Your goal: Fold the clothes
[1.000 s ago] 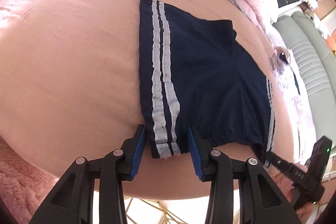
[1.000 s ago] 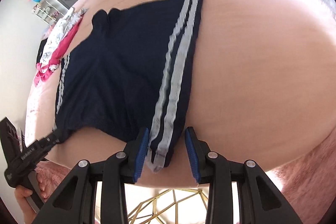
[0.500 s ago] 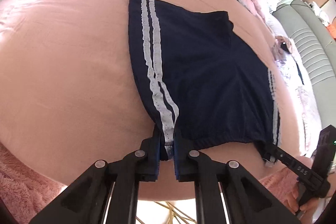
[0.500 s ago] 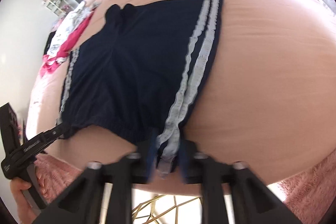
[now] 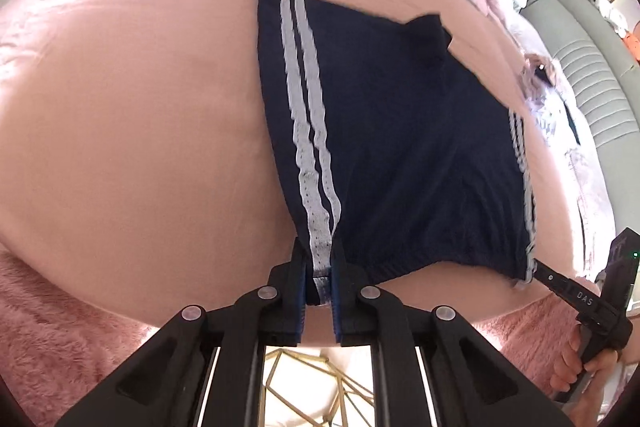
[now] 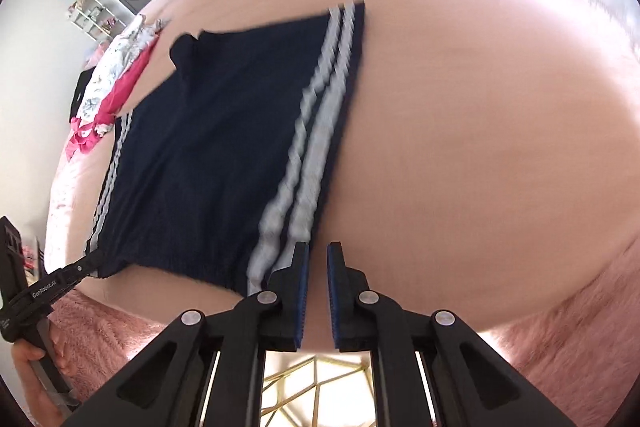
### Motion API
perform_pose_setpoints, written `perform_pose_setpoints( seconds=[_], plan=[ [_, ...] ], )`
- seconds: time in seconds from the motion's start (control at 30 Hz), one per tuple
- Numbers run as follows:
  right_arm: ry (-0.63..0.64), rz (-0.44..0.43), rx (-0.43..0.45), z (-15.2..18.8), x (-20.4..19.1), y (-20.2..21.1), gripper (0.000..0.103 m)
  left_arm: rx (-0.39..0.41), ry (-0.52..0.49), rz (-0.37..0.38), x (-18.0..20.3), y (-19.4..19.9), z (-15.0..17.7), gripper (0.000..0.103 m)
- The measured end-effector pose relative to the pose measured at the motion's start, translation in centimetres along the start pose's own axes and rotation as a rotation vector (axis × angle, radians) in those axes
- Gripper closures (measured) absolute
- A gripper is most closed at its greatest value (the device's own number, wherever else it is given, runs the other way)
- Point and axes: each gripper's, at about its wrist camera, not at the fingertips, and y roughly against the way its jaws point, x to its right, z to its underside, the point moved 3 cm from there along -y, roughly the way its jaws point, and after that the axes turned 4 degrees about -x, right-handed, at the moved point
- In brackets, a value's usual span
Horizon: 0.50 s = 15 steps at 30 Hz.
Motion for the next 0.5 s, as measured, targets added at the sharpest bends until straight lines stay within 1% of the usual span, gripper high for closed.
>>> perform_pose_setpoints(
  seconds=[0.03,0.07,0.13,0.17,0.2,0.23,0.27,0.3,0.37,0.4,0.47,0.5],
  plan=[
    [-0.003,-0.012,0.008,0.1,0.0,0.1,0.095,-0.014,0.010,0.013,-0.2,-0.5,0.0,0.093],
    [-0.005,-0.023,0.018,0.1,-0.1,0.3,0.095,-0.005,0.028,0.029,-0.2,-0.5,-0.2,0.093],
    [-0.010,-0.044,0.037,0.2,-0.1,0.7,0.094,0.029,0.039,0.027,-0.2,0.3,-0.5,0.086],
    [0.001,-0.044,0.059,0.1,-0.4,1.1,0.089,0.058,0.034,0.007,-0.2,0.9,-0.6,0.077],
    [0.013,-0.042,0.082,-0.1,-0.8,1.6,0.078,0.087,0.026,-0.003,-0.1,1.4,-0.6,0.066],
    [0.022,-0.043,0.094,-0.4,-1.1,1.7,0.070,0.117,0.023,-0.004,0.0,2.0,-0.7,0.062],
    [0.031,-0.044,0.104,-0.7,-1.5,1.8,0.054,0.144,0.018,-0.003,0.1,2.4,-0.8,0.060],
    [0.030,-0.034,0.095,-0.9,-1.8,1.3,0.047,0.154,0.005,-0.008,0.4,2.5,-1.0,0.060],
    [0.025,-0.011,0.072,-1.3,-2.3,0.1,0.047,0.175,-0.022,-0.017,1.0,2.7,-1.4,0.060],
    [0.006,-0.022,0.076,-1.7,-2.9,-0.2,0.047,0.179,-0.033,-0.022,1.3,2.7,-1.6,0.060],
    [-0.036,-0.070,0.125,-1.8,-2.9,1.2,0.047,0.156,-0.042,-0.031,1.8,1.8,-1.8,0.060],
    [-0.028,-0.065,0.140,-1.7,-2.9,1.8,0.047,0.150,-0.048,-0.023,2.0,1.4,-1.7,0.060]
  ],
)
